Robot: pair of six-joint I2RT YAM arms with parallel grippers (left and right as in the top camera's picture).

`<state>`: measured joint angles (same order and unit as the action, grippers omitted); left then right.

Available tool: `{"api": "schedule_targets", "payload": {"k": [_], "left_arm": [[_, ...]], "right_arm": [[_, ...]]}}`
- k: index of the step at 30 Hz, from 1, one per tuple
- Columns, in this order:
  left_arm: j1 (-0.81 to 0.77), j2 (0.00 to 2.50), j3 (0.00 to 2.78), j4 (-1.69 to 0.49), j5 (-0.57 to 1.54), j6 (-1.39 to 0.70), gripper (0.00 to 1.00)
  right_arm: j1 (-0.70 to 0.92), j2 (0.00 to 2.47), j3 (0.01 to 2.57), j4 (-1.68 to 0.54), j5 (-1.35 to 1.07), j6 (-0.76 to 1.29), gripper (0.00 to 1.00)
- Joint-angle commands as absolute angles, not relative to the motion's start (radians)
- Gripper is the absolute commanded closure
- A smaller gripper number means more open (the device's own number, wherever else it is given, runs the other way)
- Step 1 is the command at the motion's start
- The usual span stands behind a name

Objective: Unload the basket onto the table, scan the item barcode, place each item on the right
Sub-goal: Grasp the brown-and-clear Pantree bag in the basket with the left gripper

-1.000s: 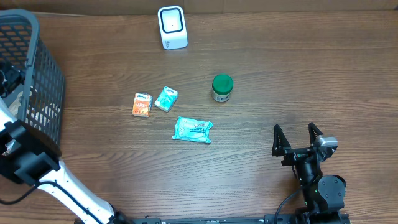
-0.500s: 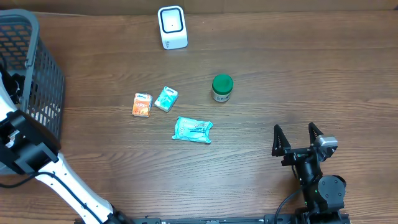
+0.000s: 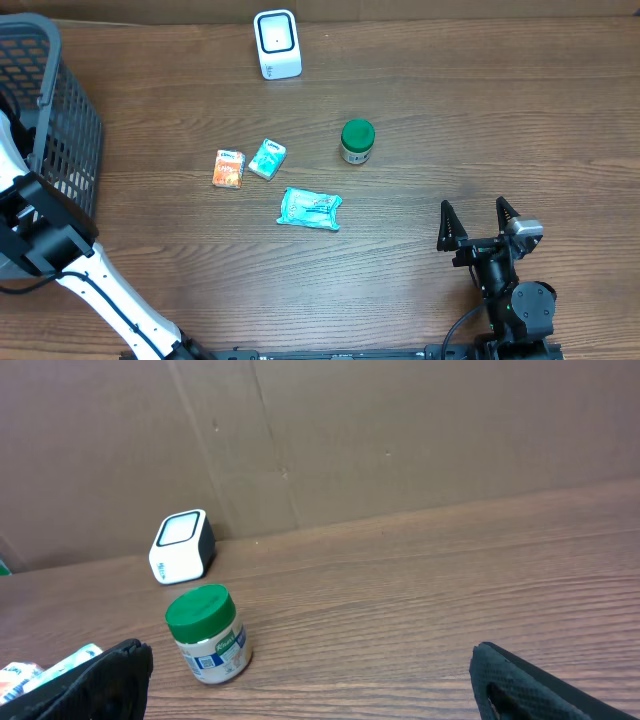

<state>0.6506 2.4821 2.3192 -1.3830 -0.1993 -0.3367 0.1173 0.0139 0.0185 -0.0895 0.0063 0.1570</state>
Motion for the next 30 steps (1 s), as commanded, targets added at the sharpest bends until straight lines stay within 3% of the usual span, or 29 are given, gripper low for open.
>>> {"api": "schedule_targets", "payload": {"k": [1, 9, 13, 16, 21, 30], "left_arm": [[0.658, 2.535, 2.325, -1.383, -0.219, -0.325, 0.28], [0.657, 2.538, 2.325, -1.4, -0.216, -0.325, 0.44], [0.656, 2.542, 2.325, -1.412, -0.212, -0.325, 0.67], [0.656, 2.541, 2.326, -1.42, -0.213, -0.325, 0.76], [0.657, 2.512, 2.345, -1.441, -0.172, -0.326, 0.76], [0.657, 2.263, 2.385, -1.463, -0.077, -0.348, 0.64]], "right_arm": [[0.112, 0.004, 0.008, -0.083, 0.006, 0.152, 0.0], [0.112, 0.004, 0.008, -0.083, 0.006, 0.152, 0.0], [0.112, 0.004, 0.008, -0.083, 0.006, 0.152, 0.0], [0.112, 0.004, 0.008, -0.083, 0.006, 0.152, 0.0], [0.112, 0.004, 0.008, -0.083, 0.006, 0.152, 0.0], [0.112, 0.004, 0.008, -0.083, 0.006, 0.152, 0.0]]}}
